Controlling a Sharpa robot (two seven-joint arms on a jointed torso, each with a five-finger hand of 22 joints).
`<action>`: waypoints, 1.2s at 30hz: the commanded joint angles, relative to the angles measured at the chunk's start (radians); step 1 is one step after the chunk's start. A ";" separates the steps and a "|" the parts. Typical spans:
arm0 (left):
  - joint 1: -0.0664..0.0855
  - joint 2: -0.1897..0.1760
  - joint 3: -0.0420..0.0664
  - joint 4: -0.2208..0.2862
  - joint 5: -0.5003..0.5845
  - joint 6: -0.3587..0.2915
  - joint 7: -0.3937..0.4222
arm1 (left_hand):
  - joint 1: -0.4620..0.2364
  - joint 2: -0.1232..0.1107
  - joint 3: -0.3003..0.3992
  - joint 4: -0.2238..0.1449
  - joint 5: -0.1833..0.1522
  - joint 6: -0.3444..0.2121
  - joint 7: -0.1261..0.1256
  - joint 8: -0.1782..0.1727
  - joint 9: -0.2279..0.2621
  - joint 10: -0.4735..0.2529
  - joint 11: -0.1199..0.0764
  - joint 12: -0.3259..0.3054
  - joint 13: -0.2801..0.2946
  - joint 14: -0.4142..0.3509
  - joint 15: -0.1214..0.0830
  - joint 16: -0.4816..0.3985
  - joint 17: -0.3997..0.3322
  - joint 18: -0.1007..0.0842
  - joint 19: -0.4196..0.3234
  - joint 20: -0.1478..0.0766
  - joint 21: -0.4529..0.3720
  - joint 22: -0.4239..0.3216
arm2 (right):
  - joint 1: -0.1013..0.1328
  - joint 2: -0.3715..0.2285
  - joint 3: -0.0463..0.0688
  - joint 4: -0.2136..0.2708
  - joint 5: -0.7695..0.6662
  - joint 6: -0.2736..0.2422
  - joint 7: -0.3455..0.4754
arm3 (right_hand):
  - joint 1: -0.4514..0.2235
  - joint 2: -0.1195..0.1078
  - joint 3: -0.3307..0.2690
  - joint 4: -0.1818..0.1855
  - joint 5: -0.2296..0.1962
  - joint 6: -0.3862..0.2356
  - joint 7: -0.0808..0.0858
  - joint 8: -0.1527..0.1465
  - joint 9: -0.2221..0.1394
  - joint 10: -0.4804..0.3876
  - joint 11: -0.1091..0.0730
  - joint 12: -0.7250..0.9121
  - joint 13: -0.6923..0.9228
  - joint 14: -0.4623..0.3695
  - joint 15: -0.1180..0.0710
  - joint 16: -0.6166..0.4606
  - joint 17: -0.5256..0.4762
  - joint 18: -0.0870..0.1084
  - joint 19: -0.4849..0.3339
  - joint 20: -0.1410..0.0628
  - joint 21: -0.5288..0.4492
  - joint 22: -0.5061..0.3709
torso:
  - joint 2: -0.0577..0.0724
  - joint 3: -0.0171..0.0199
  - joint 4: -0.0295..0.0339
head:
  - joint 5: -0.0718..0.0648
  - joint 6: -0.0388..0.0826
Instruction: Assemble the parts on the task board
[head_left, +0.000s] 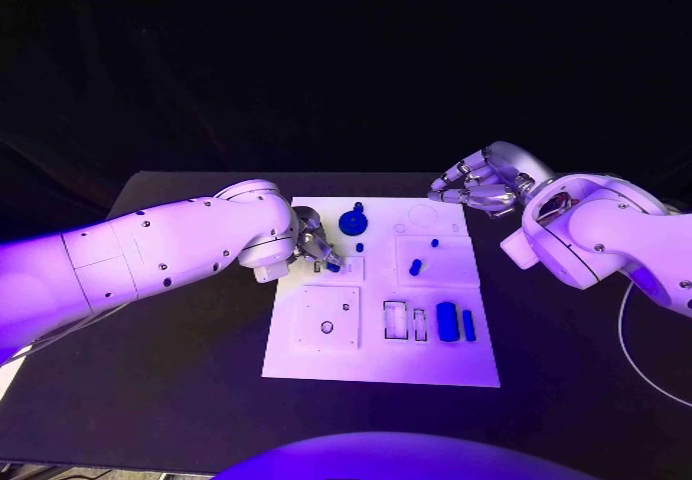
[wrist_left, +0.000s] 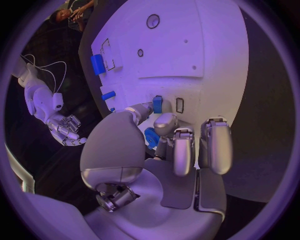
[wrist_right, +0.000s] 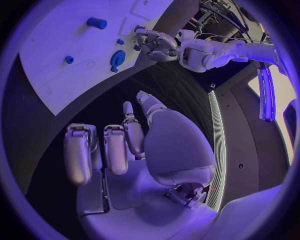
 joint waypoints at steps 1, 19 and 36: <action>-0.008 0.003 -0.005 0.000 -0.005 0.049 -0.060 | -0.010 0.001 0.155 -0.151 0.004 0.008 -0.010 0.005 0.003 0.005 -0.003 0.007 0.003 0.103 -0.006 0.003 0.263 -0.008 0.031 -0.003 0.005 0.130 | -0.001 0.001 0.000 0.000 -0.004 0.014 -0.001 | 0.004 0.002 -0.005 0.003 0.006 -0.006 0.001 0.006 0.001 -0.008 -0.001 -0.007 0.044 0.061 0.006 0.000 0.028 0.007 0.007 0.007 0.001 0.064 | 0.000 0.0007 -0.0001 | 0.000 -0.001; -0.008 0.030 -0.005 -0.021 -0.041 0.095 -0.070 | -0.054 0.017 0.098 -0.131 -0.001 0.036 -0.025 0.015 0.011 0.025 -0.013 0.029 0.023 0.103 -0.014 0.003 0.263 -0.012 0.039 -0.011 0.018 0.146 | -0.001 -0.001 0.000 0.003 0.000 0.014 0.001 | 0.005 0.004 -0.005 0.004 0.009 -0.009 0.001 0.005 0.002 -0.017 -0.001 -0.022 0.032 0.060 0.006 -0.003 0.022 0.007 0.005 0.007 -0.001 0.061 | 0.000 0.0012 -0.0011 | 0.000 -0.003; -0.008 0.046 -0.005 -0.051 -0.061 0.123 -0.072 | -0.116 0.017 -0.047 -0.085 -0.002 0.067 -0.034 0.000 -0.002 0.031 -0.020 0.035 0.032 0.103 -0.019 0.003 0.263 -0.014 0.043 -0.016 0.021 0.156 | -0.001 -0.004 0.000 0.004 0.012 0.005 0.006 | 0.003 0.009 -0.007 0.011 0.012 -0.021 0.005 0.001 0.002 -0.028 0.002 -0.039 0.021 0.056 0.009 -0.012 0.004 0.010 -0.001 0.009 -0.007 0.049 | 0.000 0.0007 -0.0004 | -0.004 -0.001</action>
